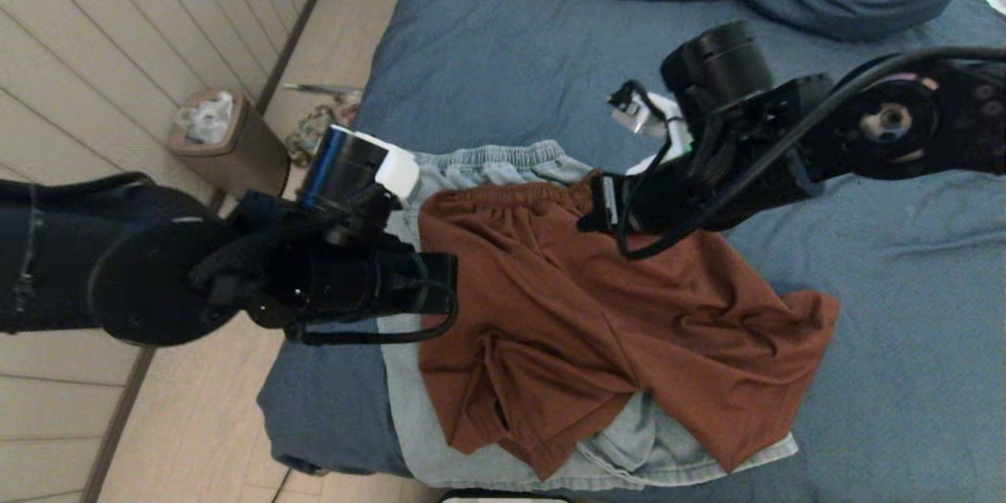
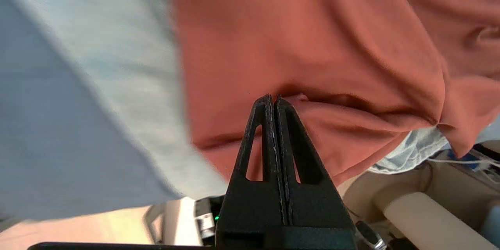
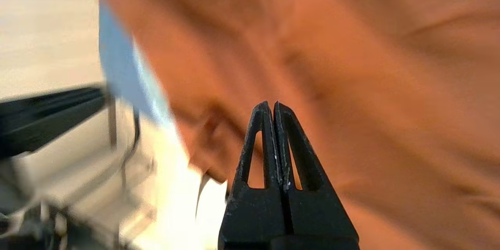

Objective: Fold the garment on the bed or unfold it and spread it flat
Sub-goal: Unford the brown shorts

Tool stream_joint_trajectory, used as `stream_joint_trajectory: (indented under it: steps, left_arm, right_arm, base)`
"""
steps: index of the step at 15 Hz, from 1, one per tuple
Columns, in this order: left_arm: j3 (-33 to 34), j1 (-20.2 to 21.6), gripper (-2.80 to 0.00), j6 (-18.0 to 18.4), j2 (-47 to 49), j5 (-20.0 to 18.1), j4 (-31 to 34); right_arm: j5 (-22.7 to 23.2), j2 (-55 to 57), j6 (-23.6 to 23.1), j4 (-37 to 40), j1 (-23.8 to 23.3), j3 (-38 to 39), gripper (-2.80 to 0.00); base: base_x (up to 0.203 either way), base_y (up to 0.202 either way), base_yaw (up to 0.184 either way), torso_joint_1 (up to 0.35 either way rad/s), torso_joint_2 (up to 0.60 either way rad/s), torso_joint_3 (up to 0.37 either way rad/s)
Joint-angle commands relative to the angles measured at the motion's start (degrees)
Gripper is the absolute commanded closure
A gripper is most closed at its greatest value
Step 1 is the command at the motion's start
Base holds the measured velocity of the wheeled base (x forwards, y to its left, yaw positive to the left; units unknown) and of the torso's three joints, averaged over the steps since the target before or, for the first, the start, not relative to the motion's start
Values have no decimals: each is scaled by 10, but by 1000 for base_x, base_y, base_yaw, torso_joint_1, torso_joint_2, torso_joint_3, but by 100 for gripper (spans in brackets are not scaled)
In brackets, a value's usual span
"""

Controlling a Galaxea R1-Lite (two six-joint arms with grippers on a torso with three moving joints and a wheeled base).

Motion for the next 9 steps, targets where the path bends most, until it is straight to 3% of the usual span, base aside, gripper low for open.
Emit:
stream_joint_trajectory:
  steps: [1,5,9]
  left_arm:
    - [32,-10,0,-9,36,0,-42]
    - [71,28,0,-13,78,1,-113]
    - [78,57,0,-15,103,1,-143]
  right_arm:
    - [1,51,3,3,53,14,0]
    - [2,63,-1,-4,101,95,0]
    - [1,94,-2,-25,106,108,0]
  base:
    - [0,0,0,0,0,0]
    - [0,0,0,0,0,0]
    - [0,0,0,0,0,0]
